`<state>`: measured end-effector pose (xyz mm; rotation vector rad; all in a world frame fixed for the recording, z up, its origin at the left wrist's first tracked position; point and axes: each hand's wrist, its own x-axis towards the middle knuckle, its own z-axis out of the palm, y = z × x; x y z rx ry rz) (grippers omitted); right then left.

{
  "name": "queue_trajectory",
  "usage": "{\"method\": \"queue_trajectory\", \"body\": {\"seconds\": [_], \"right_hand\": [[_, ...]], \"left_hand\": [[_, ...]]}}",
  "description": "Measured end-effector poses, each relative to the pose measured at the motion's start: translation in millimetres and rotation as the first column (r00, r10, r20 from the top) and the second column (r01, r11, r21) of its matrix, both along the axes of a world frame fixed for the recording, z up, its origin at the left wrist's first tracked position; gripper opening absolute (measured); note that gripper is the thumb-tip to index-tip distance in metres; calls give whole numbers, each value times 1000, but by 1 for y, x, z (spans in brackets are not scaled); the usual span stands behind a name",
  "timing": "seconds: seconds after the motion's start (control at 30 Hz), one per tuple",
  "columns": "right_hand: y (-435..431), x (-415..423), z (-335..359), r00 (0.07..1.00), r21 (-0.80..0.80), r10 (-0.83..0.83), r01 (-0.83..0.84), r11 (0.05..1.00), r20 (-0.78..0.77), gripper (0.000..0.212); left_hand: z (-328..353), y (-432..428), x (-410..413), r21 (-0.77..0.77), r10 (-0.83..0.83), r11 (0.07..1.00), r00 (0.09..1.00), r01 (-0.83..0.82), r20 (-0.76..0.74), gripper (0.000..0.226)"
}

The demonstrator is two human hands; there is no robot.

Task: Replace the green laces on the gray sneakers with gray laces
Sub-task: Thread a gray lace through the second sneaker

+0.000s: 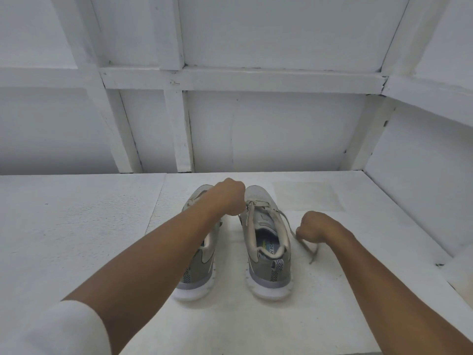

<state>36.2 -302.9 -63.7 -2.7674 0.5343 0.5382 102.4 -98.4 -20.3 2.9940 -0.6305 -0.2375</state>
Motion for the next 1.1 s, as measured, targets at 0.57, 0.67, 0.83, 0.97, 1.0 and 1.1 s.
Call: {"method": "queue_trajectory", "body": {"seconds": [0.57, 0.67, 0.83, 0.97, 1.0, 1.1], "right_hand": [[46, -3, 24, 920, 372, -146, 0, 928, 364, 42], [43, 0, 22, 922, 403, -183, 32, 915, 342, 34], [36, 1, 16, 915, 564, -298, 99, 820, 273, 20], [35, -1, 10, 893, 695, -407, 169, 699, 192, 15], [35, -1, 8, 888, 717, -426, 183, 673, 173, 14], [33, 0, 0, 871, 773, -478, 225, 593, 113, 13]], "left_hand": [[84, -5, 0, -570, -34, 821, 995, -27, -96, 28], [77, -14, -6, -606, -107, 795, 982, -11, -158, 20], [45, -21, -6, -557, -120, 830, 972, -14, -204, 12], [22, -26, -4, -544, -92, 839, 974, -35, -206, 17], [17, -28, -4, -536, -88, 844, 979, -25, -184, 19], [4, -35, -3, -517, -65, 856, 989, -14, -135, 22]]}}
